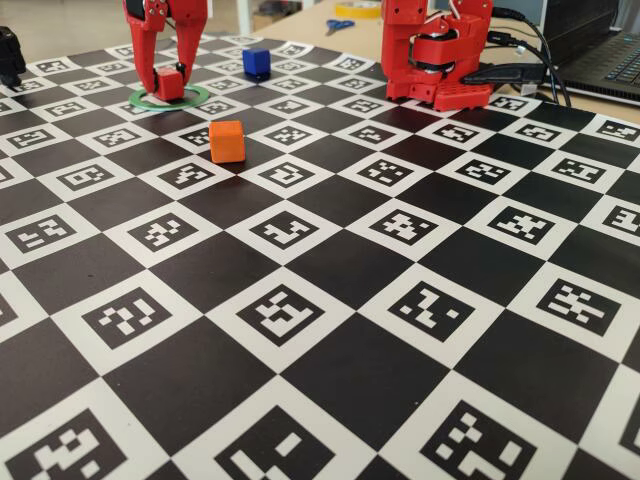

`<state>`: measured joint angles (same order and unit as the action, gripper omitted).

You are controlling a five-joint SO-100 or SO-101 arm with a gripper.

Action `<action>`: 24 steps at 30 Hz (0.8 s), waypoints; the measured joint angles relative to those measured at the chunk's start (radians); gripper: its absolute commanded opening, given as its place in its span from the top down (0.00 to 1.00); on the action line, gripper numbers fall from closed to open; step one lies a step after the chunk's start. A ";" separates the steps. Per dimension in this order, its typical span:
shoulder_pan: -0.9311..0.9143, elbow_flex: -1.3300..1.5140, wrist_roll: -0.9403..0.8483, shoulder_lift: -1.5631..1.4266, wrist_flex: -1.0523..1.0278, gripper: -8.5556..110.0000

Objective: Grab the red cube then put it in the green circle then put the blue cube on top and finally the orange cube on top

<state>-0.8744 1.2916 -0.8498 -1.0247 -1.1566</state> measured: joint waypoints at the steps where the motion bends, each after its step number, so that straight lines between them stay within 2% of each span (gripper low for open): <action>1: 0.000 0.002 0.000 0.000 0.002 0.89; 6: 0.000 0.003 0.002 0.000 0.002 0.86; 14: 0.000 0.008 0.008 0.003 0.003 0.62; 19: 0.000 0.018 0.029 0.003 0.003 0.56; 24: 0.000 0.018 0.035 0.003 0.017 0.54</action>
<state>-0.8744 1.3100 -0.8145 -1.0216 -1.1397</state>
